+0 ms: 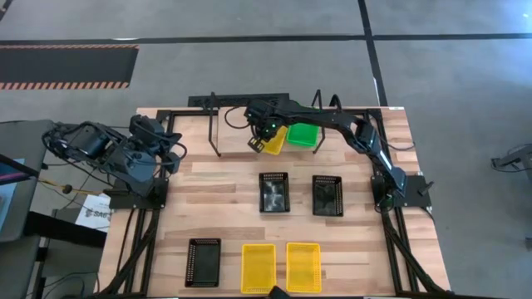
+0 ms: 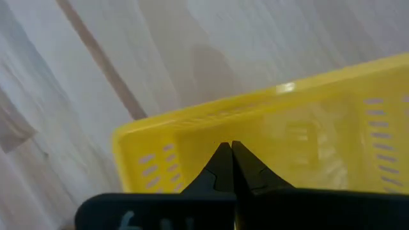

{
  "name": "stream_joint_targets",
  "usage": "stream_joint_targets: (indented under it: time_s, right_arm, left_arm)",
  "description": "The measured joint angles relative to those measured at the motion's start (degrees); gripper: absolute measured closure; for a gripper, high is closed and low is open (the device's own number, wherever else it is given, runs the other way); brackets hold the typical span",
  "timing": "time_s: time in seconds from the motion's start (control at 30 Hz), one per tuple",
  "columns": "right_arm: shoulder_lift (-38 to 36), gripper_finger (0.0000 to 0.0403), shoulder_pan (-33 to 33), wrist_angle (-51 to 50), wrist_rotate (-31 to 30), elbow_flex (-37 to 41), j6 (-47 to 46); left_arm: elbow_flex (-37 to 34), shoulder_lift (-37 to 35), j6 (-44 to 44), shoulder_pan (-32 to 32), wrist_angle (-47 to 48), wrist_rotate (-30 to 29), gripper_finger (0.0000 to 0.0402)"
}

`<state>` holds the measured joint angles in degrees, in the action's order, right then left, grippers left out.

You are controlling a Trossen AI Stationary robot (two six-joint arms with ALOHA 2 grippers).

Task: Stack baskets on shelf by color
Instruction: Put the top yellow bin on the shelf

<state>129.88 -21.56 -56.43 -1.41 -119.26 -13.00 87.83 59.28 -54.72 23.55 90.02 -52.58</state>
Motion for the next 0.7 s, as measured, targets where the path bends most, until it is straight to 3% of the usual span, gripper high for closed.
stream_joint_targets:
  time_s: [0.7]
  right_arm:
    - [0.00, 0.0403, -2.68, 3.75, 3.19, -0.02, 4.14]
  left_arm:
    - [0.00, 0.09, -0.05, 0.00, -0.01, 0.68, 0.0401]
